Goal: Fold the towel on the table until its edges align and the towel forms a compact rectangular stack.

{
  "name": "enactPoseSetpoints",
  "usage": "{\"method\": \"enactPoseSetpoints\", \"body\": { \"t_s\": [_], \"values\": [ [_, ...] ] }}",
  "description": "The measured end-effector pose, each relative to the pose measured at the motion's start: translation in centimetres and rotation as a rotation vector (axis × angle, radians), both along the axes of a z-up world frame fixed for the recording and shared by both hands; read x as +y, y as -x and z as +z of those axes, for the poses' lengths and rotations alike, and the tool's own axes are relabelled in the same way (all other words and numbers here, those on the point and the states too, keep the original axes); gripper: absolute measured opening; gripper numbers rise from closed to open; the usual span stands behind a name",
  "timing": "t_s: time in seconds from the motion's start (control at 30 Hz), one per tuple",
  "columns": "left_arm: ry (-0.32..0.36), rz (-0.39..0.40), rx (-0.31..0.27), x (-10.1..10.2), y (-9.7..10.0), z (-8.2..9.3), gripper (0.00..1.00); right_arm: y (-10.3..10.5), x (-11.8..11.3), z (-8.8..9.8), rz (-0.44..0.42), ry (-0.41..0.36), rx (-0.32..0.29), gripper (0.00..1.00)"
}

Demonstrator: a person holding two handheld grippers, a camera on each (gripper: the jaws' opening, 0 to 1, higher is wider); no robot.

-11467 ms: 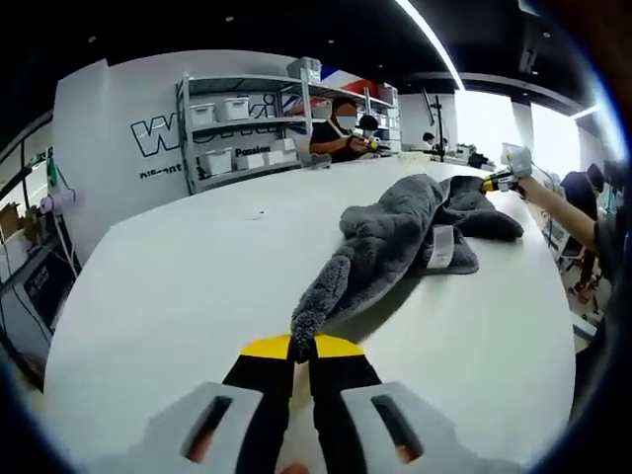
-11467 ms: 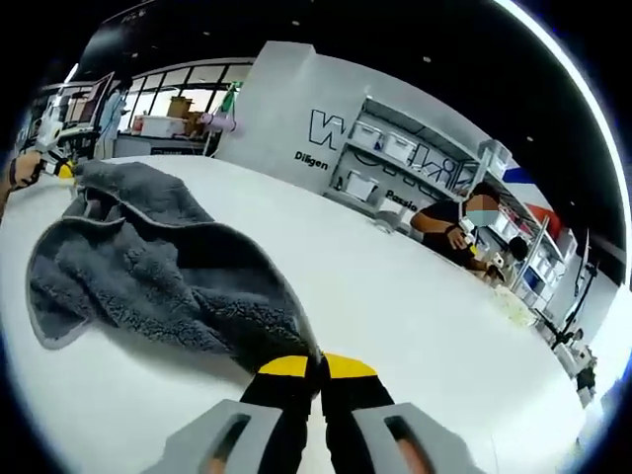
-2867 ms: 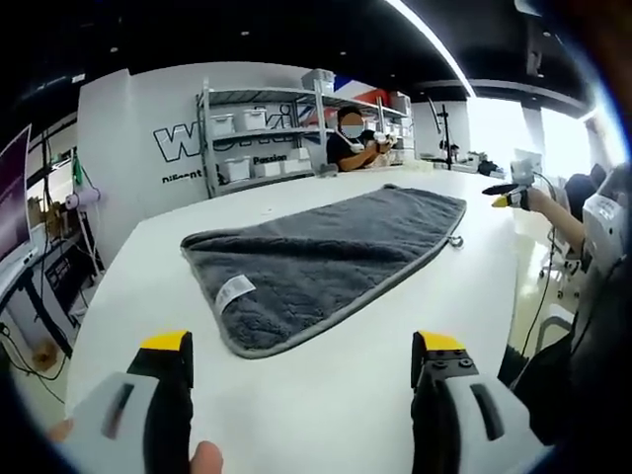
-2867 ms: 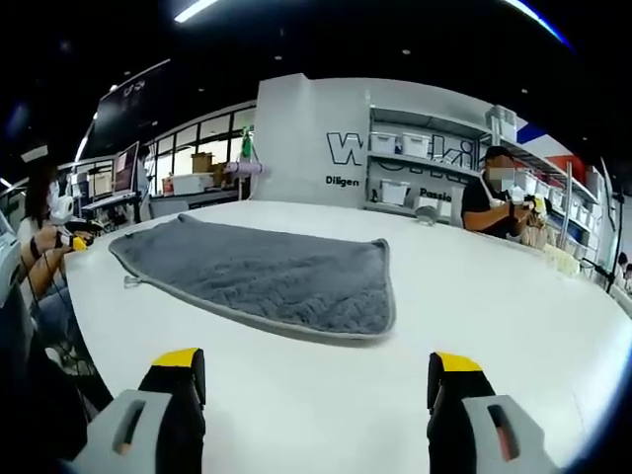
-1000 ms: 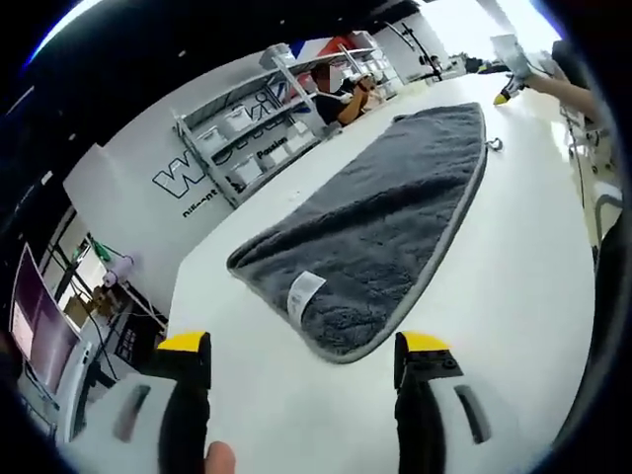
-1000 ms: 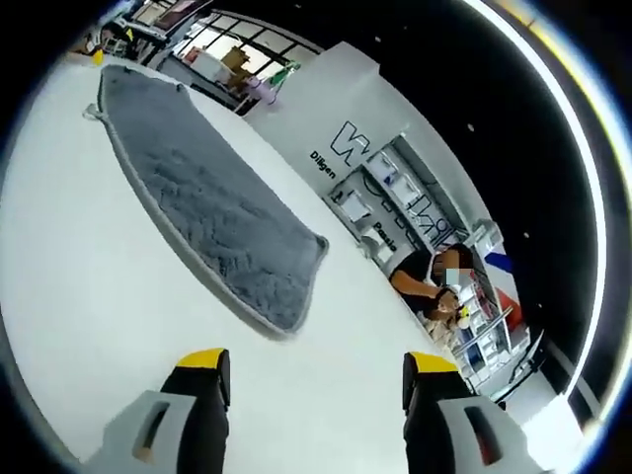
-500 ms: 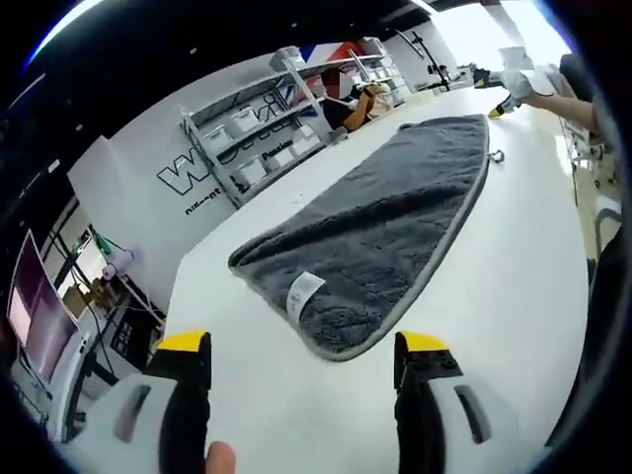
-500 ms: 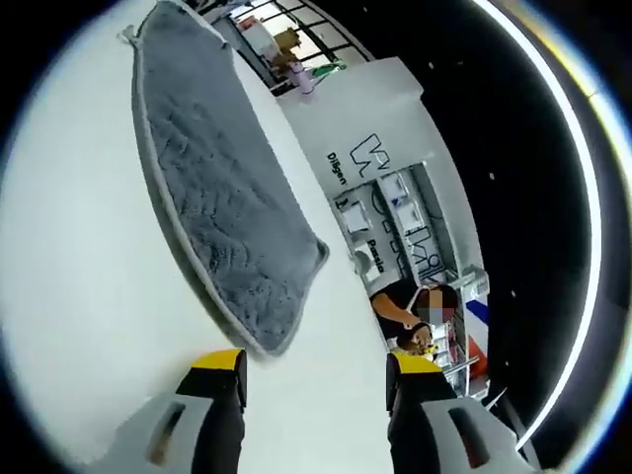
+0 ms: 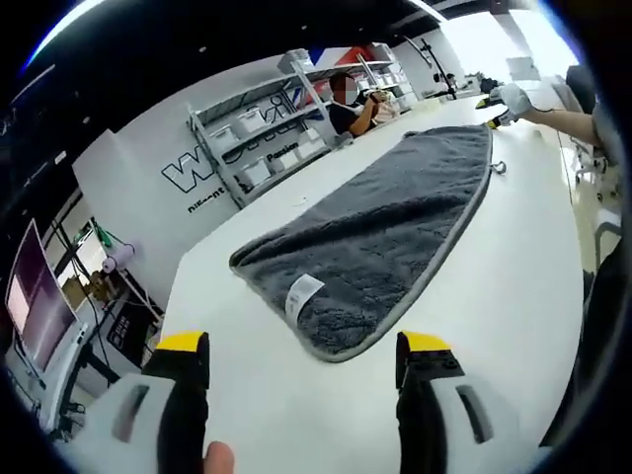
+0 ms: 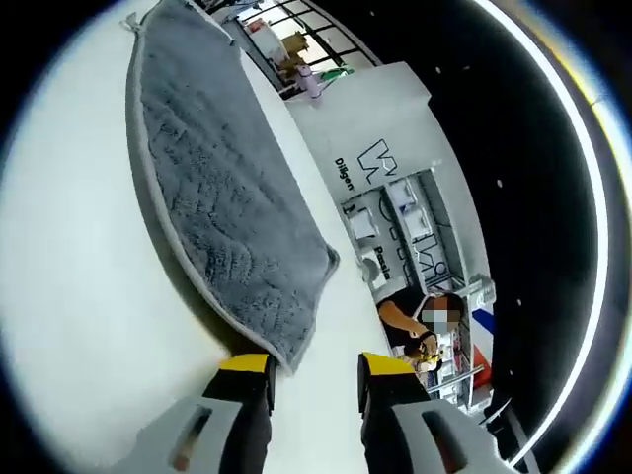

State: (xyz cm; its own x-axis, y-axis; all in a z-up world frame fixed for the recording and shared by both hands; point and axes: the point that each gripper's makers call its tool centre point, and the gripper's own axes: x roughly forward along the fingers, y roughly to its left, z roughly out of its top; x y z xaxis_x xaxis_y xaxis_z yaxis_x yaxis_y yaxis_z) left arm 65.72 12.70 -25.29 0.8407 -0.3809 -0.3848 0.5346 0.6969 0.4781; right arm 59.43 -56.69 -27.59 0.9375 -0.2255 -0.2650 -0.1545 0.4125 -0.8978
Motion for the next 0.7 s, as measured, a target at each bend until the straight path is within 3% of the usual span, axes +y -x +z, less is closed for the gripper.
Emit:
{"method": "enactPoseSetpoints", "body": {
  "t_s": [0.1, 0.27, 0.37, 0.5, 0.67, 0.7],
  "values": [
    [0.022, -0.003, 0.006, -0.4, 0.5, -0.1, 0.84, -0.1, 0.0, 0.0, -0.005, 0.001, 0.006, 0.31],
    [0.052, -0.021, 0.002, -1.2, 1.3, 0.1, 0.85, 0.0, 0.0, -0.3, 0.001, -0.075, 0.003, 0.25],
    [0.126, -0.035, 0.020, -1.9, 1.9, 0.2, 0.86, 0.1, 0.0, -0.6, 0.008, -0.117, 0.004, 0.21],
    [0.275, -0.059, 0.046, -3.1, 2.8, 0.8, 0.88, 0.0, 0.1, -1.0, 0.012, -0.153, 0.016, 0.15],
    [0.277, -0.075, 0.042, -4.2, 3.7, 0.4, 0.91, -0.1, 0.0, -1.5, 0.000, -0.236, 0.026, 0.06],
    [0.332, -0.085, 0.062, -5.0, 4.1, 0.4, 0.91, -0.2, -0.2, -1.6, -0.010, -0.280, 0.022, 0.06]
  ]
}}
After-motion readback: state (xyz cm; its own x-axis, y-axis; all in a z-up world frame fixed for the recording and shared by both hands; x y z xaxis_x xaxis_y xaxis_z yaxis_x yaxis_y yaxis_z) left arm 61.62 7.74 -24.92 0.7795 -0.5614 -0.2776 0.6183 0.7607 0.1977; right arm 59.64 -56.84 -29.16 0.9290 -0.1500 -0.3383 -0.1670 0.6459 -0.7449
